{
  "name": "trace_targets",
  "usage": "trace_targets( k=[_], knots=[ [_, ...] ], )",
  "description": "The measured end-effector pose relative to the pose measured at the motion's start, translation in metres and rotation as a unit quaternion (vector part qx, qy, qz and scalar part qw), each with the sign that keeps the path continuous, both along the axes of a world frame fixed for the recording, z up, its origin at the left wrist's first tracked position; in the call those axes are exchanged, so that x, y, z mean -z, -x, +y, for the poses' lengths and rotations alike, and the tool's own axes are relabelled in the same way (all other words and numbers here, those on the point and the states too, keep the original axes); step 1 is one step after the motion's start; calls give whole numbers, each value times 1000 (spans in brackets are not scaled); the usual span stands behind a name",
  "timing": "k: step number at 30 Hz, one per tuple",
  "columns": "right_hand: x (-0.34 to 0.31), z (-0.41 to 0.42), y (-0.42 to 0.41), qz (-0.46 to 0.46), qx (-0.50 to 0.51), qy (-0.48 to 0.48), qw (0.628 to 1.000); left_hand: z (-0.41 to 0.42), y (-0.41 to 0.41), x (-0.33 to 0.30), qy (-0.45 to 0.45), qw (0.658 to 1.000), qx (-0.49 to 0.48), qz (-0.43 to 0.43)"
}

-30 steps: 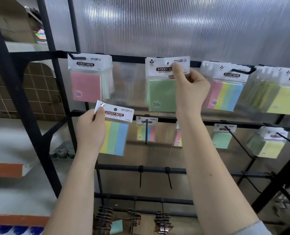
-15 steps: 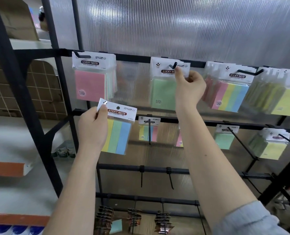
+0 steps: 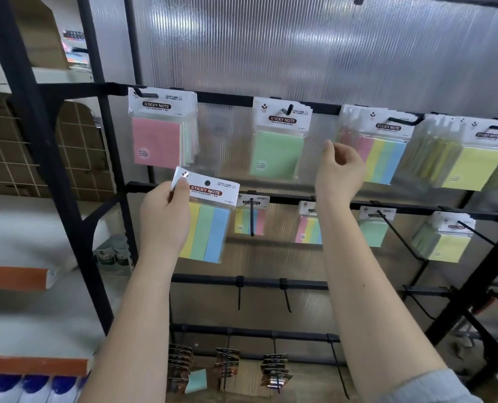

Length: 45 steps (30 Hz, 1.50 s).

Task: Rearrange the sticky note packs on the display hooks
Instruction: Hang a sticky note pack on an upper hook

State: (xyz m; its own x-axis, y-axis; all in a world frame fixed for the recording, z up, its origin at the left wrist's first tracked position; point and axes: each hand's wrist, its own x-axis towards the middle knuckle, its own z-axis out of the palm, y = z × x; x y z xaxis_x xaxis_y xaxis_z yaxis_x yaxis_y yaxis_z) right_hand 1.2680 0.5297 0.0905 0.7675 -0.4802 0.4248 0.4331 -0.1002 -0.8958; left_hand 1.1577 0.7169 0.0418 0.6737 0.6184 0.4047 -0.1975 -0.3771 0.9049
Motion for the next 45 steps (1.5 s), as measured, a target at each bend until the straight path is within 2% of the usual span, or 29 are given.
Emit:
trace_targets(
  k=[6, 17, 26, 32, 39, 45],
  knots=[
    [38, -40, 25, 37, 19, 55, 998, -24, 16, 0, -4, 1000, 21, -8],
    [75, -95, 56, 119, 29, 80, 989, -62, 20, -4, -38, 996, 75, -19],
    [83, -137, 38, 161, 50, 120, 978, -90, -13, -11, -77, 990, 106, -47],
    [83, -176, 12, 165, 60, 146, 973, -135, -41, -28, -65, 981, 167, -74],
    [90, -210, -22, 176, 36, 213, 960, -192, -76, -59, -75, 972, 170, -145],
    [92, -227, -43, 178, 1, 230, 957, -223, -98, -81, -51, 973, 169, -151]
  ],
)
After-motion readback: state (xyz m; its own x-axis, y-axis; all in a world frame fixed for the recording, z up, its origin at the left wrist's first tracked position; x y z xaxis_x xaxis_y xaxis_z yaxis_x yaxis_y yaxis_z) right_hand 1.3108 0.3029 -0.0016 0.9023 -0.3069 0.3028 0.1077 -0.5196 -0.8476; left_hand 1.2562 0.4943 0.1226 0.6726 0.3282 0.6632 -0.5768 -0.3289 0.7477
